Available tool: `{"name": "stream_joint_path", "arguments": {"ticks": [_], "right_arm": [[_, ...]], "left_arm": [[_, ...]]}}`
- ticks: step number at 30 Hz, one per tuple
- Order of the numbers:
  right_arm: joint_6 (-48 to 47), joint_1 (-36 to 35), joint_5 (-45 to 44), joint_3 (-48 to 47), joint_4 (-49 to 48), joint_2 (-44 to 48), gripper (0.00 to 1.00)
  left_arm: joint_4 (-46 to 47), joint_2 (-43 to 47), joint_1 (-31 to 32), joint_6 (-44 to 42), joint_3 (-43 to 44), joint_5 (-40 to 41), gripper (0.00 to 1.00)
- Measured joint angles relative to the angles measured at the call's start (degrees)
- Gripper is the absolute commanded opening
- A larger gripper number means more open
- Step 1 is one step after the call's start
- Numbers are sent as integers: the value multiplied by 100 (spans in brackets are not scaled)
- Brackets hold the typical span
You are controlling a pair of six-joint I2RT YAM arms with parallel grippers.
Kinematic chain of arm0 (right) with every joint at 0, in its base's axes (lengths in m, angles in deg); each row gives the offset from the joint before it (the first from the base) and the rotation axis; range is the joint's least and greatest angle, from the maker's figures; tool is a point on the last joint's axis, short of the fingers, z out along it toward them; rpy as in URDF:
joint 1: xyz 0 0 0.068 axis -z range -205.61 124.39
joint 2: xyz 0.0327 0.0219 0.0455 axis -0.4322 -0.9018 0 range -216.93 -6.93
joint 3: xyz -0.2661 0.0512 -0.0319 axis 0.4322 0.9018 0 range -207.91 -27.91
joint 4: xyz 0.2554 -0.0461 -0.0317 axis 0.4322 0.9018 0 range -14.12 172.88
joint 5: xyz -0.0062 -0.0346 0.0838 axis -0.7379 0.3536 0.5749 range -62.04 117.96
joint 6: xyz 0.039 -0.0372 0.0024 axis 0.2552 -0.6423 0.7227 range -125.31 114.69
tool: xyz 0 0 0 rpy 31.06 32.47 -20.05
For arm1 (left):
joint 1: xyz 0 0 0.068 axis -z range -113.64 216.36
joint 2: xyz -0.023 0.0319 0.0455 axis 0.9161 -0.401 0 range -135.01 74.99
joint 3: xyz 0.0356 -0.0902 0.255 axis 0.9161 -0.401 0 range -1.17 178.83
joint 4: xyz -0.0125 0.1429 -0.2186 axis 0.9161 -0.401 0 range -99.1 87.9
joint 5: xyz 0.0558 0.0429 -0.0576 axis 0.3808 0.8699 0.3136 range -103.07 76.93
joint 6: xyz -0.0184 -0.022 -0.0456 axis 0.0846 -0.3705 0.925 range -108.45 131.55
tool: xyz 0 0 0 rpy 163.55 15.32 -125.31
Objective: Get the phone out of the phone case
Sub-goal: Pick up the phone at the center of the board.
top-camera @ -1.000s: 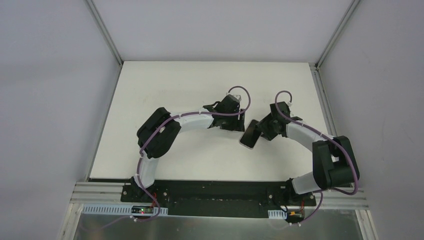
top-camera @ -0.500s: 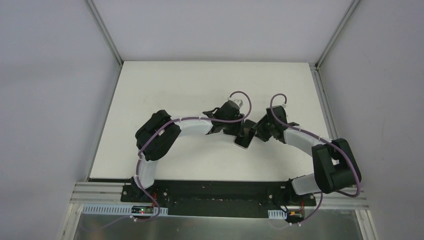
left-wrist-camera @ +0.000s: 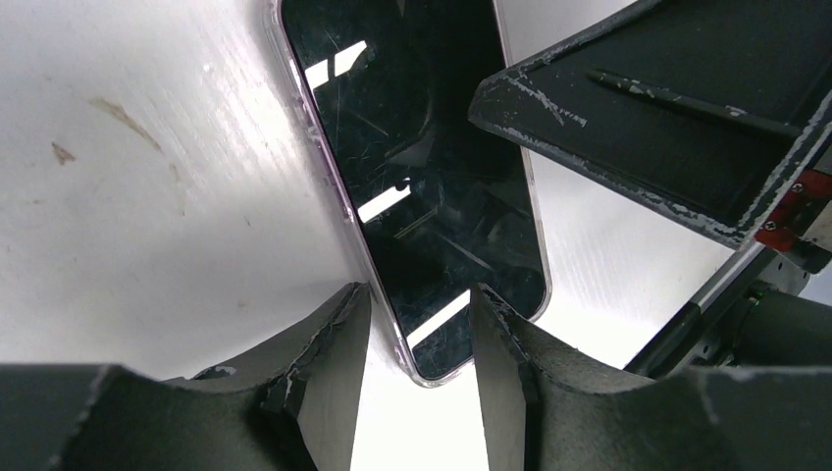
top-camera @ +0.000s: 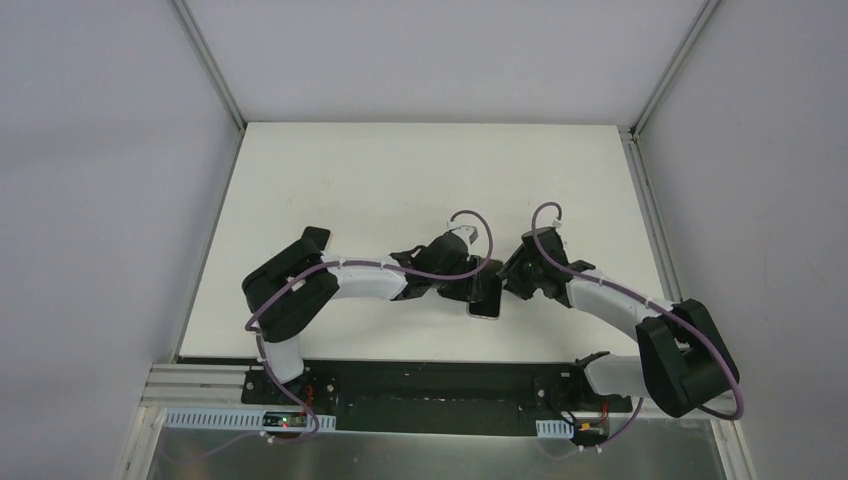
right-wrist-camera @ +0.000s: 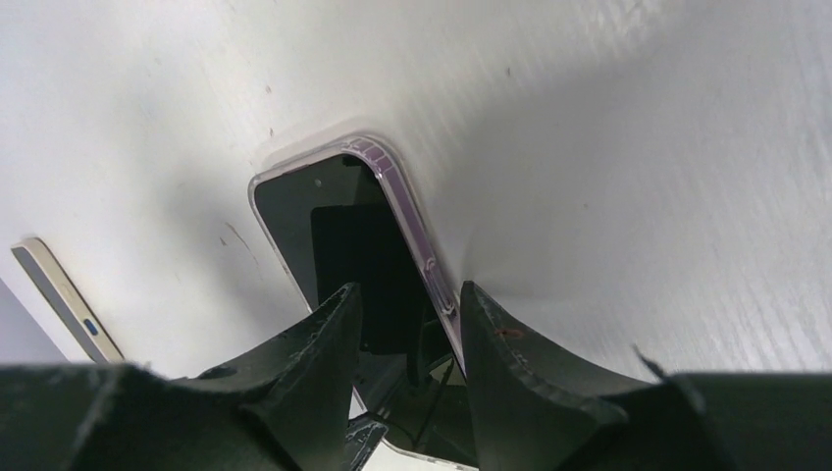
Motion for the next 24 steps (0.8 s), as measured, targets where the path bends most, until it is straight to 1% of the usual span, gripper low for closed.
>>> {"name": "stream_joint_path", "arguments": {"ticks": [2, 4, 6, 10, 12, 13, 15, 17, 18, 21, 23, 24], "right_arm": [[-4, -105, -76, 0, 118, 55, 46], [-13, -157, -122, 0, 223, 116, 49], [-52, -181, -201, 17, 387, 240, 56], [-199, -221, -459, 83, 962, 802, 82], [-337, -302, -629, 83, 1255, 1298, 97], [-431, -393, -750, 74, 1377, 1552, 99], [-669, -715, -1067, -9, 1665, 2070, 99], [-846, -990, -1340, -146, 1860, 2341, 100], [-925, -1097, -1488, -234, 1947, 2417, 100], [-1045, -1167, -1923, -378, 1996, 2496, 100], [-1047, -1167, -2090, -339, 1917, 2529, 100], [-1051, -1165, -2129, -271, 1816, 2566, 100]], "left_arm": [[46, 79, 28, 59, -109, 52, 47], [94, 155, 31, 98, -210, 125, 50], [109, 297, 31, 131, -352, 199, 57], [31, 726, 31, 177, -730, 439, 67], [-74, 1029, 31, 192, -1045, 623, 69], [-114, 1215, 31, 190, -1128, 686, 70], [-188, 1641, 31, 192, -1416, 879, 72], [-240, 2144, 31, 199, -1711, 1128, 75], [-295, 2341, 31, 208, -1797, 1246, 83], [-570, 2966, 31, 264, -1996, 1705, 91], [-741, 3351, 31, 315, -2109, 2013, 98], [-800, 3517, 31, 328, -2168, 2131, 99]]}}
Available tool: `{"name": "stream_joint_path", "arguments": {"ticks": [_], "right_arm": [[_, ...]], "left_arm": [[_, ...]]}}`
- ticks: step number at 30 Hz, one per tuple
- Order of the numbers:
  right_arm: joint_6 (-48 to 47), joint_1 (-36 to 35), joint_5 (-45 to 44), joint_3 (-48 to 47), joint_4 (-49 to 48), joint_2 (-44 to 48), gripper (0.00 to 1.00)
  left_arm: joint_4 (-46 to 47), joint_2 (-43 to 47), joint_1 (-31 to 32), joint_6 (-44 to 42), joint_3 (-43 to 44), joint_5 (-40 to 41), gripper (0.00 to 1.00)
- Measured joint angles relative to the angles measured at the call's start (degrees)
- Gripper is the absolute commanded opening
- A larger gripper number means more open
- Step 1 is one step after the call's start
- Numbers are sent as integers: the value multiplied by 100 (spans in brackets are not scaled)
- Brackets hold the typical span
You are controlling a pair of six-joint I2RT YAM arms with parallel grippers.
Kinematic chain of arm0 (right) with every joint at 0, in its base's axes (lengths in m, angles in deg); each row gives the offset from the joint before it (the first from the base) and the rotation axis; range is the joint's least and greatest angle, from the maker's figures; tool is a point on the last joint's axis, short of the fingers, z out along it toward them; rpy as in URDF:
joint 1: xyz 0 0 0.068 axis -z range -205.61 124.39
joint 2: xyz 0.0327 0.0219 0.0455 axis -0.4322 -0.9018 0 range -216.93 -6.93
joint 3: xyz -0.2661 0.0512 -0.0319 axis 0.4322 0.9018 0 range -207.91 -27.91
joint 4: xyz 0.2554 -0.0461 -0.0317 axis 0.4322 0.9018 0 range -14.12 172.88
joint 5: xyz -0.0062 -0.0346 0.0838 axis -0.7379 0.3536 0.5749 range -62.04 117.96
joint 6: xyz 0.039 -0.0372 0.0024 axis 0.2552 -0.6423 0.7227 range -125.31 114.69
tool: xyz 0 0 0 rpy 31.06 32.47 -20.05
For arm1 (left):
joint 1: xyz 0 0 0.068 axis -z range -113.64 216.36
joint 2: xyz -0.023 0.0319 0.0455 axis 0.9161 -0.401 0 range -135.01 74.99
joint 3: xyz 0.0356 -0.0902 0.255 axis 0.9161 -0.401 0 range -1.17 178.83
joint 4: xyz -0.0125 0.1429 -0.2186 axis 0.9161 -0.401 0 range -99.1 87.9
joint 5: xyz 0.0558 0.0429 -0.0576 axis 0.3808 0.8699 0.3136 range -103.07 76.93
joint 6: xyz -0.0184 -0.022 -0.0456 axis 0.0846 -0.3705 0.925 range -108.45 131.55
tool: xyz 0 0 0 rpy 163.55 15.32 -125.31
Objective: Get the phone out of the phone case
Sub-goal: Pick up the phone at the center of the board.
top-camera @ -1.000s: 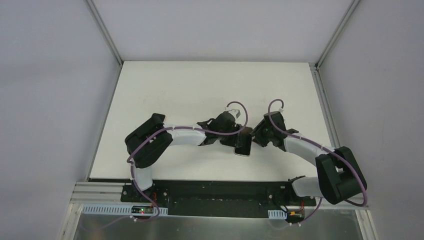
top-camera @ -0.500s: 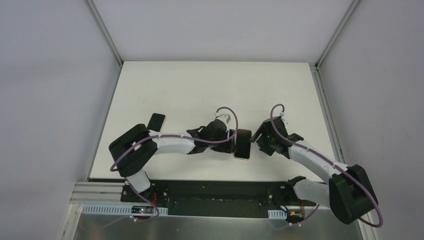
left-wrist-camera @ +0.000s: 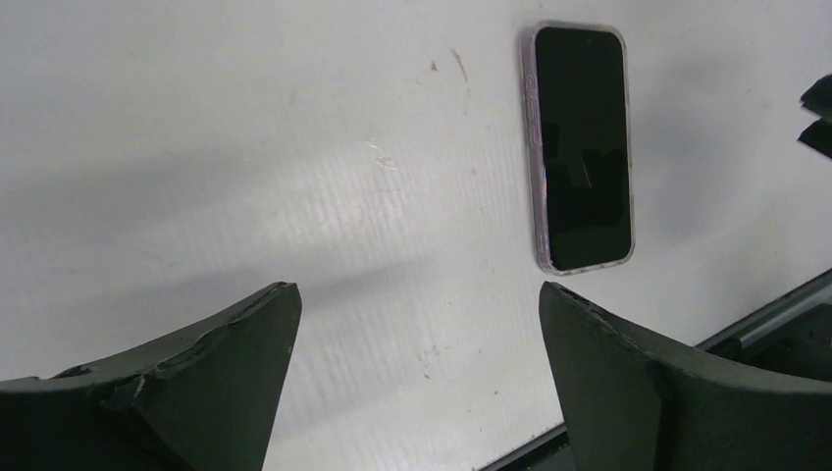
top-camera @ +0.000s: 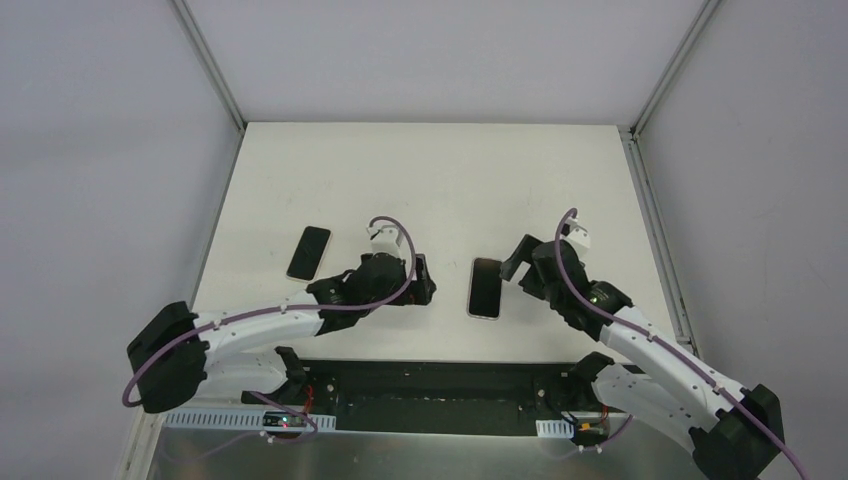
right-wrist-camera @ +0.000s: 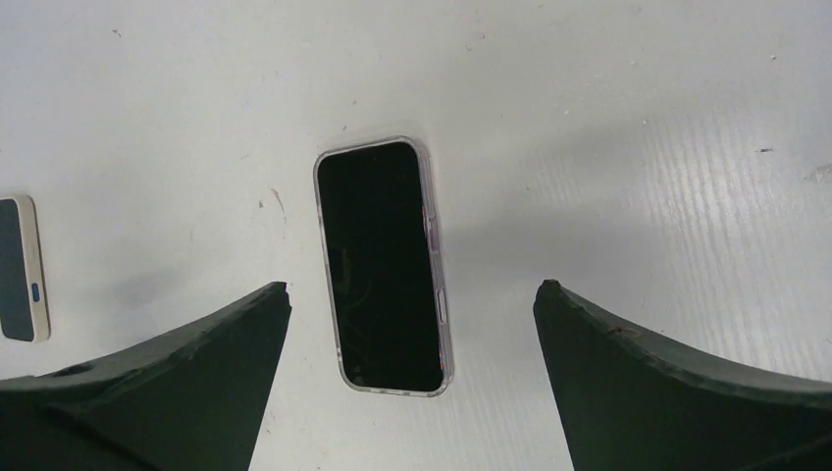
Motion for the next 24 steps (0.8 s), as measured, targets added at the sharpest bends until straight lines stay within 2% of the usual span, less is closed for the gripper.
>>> {"name": "stream_joint_path", "arguments": {"ticks": [6, 8, 10, 13, 19, 24], "right_arm": [[-382, -11, 485, 98, -212, -94, 100], [-540, -98, 601, 20, -223, -402, 99], [-682, -254, 656, -133, -195, -791, 99], [-824, -514, 645, -354, -195, -1244, 99], [-1073, -667, 649, -682, -291, -1958, 99], [-1327, -667, 673, -1274, -101, -2671, 99]], "left_arm": [[-321, 1292, 0, 358, -658, 1005, 98], [-398, 1696, -2, 520, -901, 1318, 97], [-444, 2256, 0, 704, -1224, 1639, 91], [-520, 2990, 0, 922, -1587, 1954, 93], [-680, 4028, 0, 664, -1993, 2013, 99], [-793, 4225, 0, 560, -2013, 2009, 99]]}}
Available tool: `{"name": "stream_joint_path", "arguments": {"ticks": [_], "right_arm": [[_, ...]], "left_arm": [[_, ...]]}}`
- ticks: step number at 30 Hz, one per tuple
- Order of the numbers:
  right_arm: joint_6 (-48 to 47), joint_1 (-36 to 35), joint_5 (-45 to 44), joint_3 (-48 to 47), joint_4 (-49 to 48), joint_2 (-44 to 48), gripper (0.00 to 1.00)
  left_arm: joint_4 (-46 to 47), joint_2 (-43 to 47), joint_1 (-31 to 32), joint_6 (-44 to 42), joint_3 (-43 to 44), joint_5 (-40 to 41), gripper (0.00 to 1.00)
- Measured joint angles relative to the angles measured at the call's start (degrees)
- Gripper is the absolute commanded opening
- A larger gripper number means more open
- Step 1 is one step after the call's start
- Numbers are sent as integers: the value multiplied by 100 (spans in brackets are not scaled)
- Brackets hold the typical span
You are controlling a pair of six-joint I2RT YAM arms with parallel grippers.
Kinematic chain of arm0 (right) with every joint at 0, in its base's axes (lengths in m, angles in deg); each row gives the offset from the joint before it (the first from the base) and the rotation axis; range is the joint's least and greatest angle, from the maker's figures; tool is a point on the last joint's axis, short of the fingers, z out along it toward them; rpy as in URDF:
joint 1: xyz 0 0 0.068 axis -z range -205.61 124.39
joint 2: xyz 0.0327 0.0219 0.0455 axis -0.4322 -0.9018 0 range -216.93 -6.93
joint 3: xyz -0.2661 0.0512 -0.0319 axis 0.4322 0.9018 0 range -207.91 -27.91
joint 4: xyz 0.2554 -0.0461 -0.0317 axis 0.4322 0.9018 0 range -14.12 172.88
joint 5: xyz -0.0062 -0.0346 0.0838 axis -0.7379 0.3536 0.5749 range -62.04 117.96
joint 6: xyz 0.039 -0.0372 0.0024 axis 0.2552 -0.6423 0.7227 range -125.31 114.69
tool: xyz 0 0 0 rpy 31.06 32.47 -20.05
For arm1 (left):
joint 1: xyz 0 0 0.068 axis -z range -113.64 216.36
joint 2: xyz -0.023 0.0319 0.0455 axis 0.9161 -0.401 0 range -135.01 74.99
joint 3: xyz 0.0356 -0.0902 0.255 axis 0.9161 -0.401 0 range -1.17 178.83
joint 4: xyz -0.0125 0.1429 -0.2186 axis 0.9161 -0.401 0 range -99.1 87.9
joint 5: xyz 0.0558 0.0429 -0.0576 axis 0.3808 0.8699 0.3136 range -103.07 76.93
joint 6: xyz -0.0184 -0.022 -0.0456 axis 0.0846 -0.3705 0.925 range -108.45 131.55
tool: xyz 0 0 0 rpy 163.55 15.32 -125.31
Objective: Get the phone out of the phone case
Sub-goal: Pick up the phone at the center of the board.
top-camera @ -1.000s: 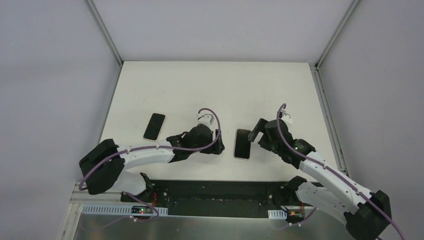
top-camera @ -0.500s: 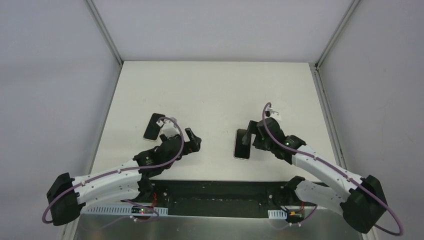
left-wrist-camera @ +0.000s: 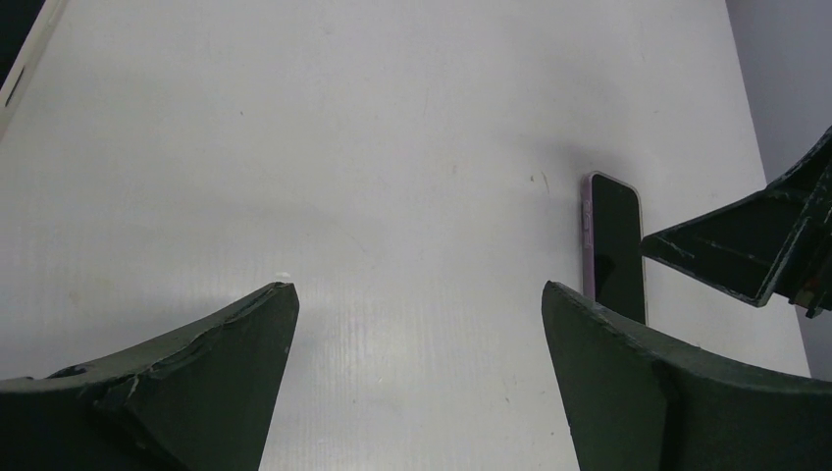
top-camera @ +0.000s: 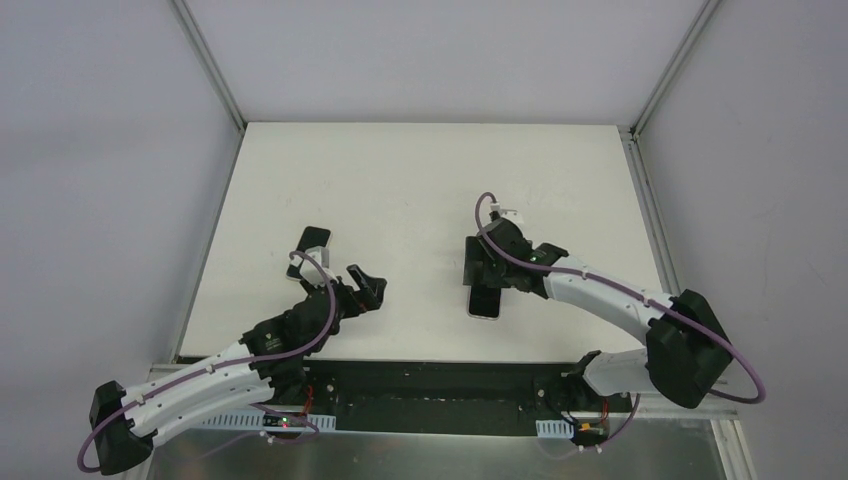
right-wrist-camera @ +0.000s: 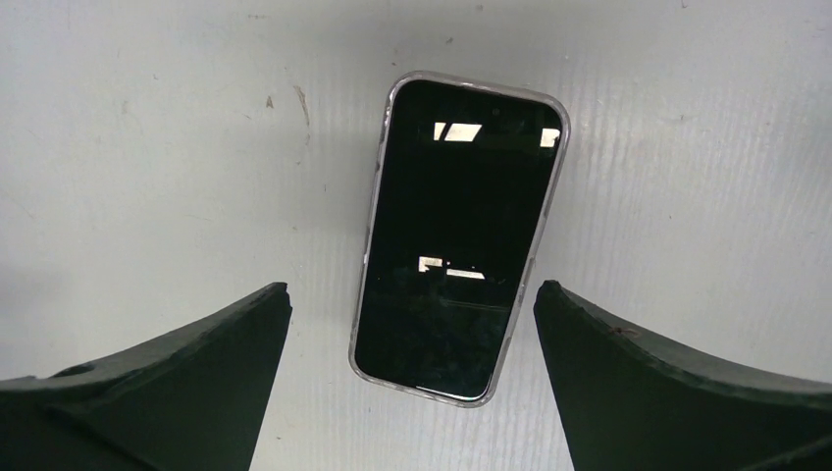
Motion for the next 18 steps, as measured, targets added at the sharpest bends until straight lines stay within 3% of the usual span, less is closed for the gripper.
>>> {"name": "stream_joint_path", "arguments": {"ticks": [18], "right_arm": [[225, 0, 31, -313, 269, -988, 99]], "left_arm": [[-251, -476, 0, 31, -17, -151, 99]]}}
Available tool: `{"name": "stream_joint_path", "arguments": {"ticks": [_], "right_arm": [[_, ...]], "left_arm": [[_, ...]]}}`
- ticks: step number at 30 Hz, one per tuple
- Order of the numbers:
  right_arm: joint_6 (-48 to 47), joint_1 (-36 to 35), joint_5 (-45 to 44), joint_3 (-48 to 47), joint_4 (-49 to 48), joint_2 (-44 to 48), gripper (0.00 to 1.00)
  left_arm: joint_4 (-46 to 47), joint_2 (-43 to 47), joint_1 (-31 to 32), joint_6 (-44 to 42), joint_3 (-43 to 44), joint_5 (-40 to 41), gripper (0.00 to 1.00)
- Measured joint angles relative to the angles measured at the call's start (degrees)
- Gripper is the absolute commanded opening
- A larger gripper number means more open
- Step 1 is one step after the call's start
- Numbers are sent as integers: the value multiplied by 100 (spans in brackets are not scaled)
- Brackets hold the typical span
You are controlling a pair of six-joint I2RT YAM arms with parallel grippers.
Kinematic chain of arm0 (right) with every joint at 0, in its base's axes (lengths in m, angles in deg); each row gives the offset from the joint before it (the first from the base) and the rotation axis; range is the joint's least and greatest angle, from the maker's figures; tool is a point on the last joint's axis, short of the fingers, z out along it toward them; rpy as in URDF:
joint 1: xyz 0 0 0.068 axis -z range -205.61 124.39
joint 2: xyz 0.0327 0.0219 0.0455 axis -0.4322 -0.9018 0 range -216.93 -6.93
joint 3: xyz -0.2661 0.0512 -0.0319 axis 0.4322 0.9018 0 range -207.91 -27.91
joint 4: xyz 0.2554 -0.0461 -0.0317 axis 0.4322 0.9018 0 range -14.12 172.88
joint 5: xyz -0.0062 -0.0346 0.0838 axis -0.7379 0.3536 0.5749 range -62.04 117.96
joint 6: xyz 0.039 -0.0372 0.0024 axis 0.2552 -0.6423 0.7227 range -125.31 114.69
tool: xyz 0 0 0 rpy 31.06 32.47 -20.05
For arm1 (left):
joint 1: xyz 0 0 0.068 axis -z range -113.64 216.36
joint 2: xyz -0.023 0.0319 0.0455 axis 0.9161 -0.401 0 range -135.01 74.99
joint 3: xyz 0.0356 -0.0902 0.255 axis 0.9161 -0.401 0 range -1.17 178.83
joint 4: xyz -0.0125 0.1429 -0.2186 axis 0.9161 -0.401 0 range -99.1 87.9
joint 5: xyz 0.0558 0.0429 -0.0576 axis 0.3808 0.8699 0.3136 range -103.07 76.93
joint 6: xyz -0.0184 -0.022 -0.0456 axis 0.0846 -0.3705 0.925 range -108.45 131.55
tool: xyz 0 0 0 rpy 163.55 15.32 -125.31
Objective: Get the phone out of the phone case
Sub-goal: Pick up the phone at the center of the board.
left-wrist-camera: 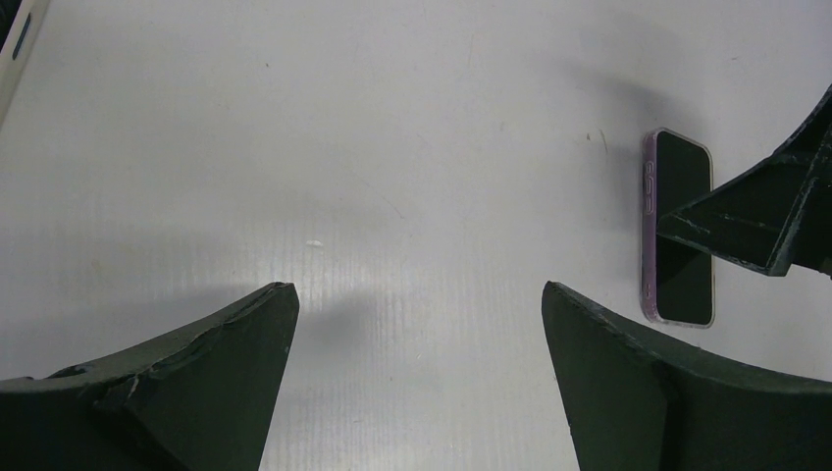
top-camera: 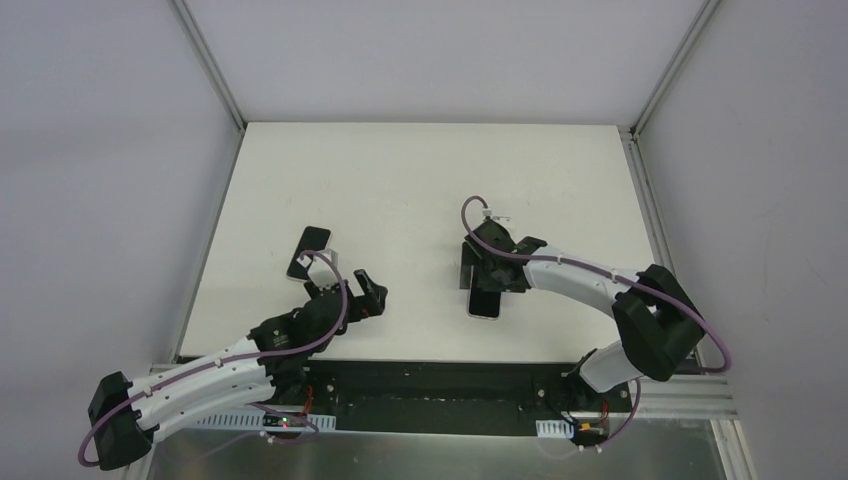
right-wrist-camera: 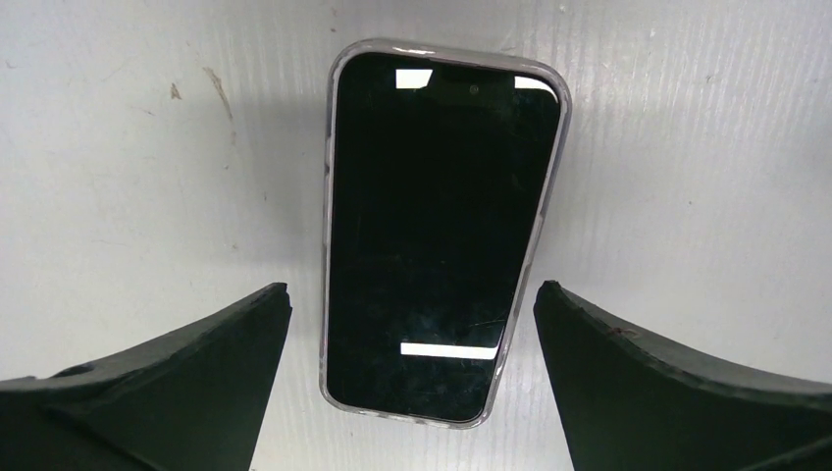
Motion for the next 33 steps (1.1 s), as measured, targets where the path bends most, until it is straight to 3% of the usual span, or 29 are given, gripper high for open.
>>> {"name": "stream_joint_path", "arguments": {"ticks": [25, 33], "right_arm": [[807, 7, -391, -299, 330, -643, 90], [804, 7, -398, -337, 345, -682, 95]], "left_arm": [[-4, -269, 0, 260, 0, -98, 98], [-2, -358, 0, 328, 0, -103, 98]]}}
